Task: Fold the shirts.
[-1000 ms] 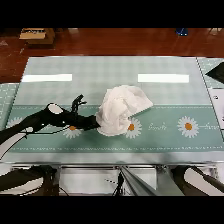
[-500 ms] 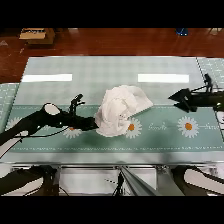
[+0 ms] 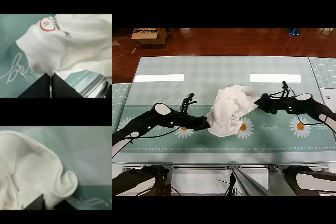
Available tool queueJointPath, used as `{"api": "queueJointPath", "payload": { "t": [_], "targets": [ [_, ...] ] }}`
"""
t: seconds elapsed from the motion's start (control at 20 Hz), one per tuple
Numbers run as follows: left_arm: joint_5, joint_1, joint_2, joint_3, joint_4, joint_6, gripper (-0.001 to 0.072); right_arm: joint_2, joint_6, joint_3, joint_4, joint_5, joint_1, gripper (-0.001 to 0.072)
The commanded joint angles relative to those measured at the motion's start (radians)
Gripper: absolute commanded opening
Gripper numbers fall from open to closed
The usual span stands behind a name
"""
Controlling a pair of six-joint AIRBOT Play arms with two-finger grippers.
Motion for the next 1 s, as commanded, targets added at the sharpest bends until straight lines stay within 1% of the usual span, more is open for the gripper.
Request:
{"api": "queueJointPath", "payload": {
  "t": [0.0, 0.05, 0.1, 0.15, 0.2, 0.3, 0.45, 0.5, 0.6, 0.7, 0.8, 0.85, 0.95],
  "targets": [
    [-0.004, 0.001, 0.003, 0.021, -0.001, 0.007, 0.0029, -0.023, -0.07, 0.005, 0.196, -0.127, 0.109, 0.0022],
    [-0.008, 0.001, 0.018, 0.049, -0.001, 0.026, 0.0028, -0.018, -0.135, 0.028, 0.219, -0.087, 0.103, 0.0022],
    [-0.008, 0.003, 0.043, 0.084, 0.0, 0.027, 0.0028, -0.001, -0.201, 0.056, 0.211, -0.029, 0.084, 0.0022],
    [-0.008, 0.016, 0.085, 0.135, -0.001, 0.026, 0.0028, 0.031, -0.232, 0.09, 0.173, 0.037, 0.052, 0.0022],
    [-0.008, 0.039, 0.131, 0.189, -0.001, 0.026, 0.0028, 0.074, -0.225, 0.121, 0.114, 0.09, 0.013, 0.0022],
    [-0.008, 0.124, 0.239, 0.32, 0.0, 0.026, 0.0028, 0.2, -0.164, 0.184, -0.036, 0.166, -0.093, 0.0022],
    [-0.008, 0.331, 0.386, 0.501, 0.01, 0.008, 0.0028, 0.412, -0.037, 0.278, -0.273, 0.204, -0.261, 0.0022],
    [-0.008, 0.399, 0.425, 0.545, 0.01, -0.011, 0.0028, 0.485, -0.013, 0.315, -0.331, 0.214, -0.314, 0.0021],
    [-0.012, 0.503, 0.496, 0.62, 0.008, -0.039, 0.0028, 0.608, -0.004, 0.39, -0.374, 0.236, -0.387, 0.0021],
    [-0.032, 0.542, 0.548, 0.679, 0.007, -0.039, 0.0027, 0.699, 0.001, 0.474, -0.388, 0.239, -0.413, 0.0021],
    [-0.045, 0.544, 0.594, 0.743, 0.007, -0.038, 0.0027, 0.755, 0.024, 0.565, -0.412, 0.24, -0.415, 0.0021],
    [-0.051, 0.544, 0.615, 0.776, 0.008, -0.038, 0.0027, 0.773, 0.042, 0.607, -0.434, 0.24, -0.415, 0.0021],
    [-0.053, 0.545, 0.653, 0.846, 0.019, -0.039, 0.0027, 0.799, 0.113, 0.699, -0.525, 0.242, -0.415, 0.0021]
  ]
}}
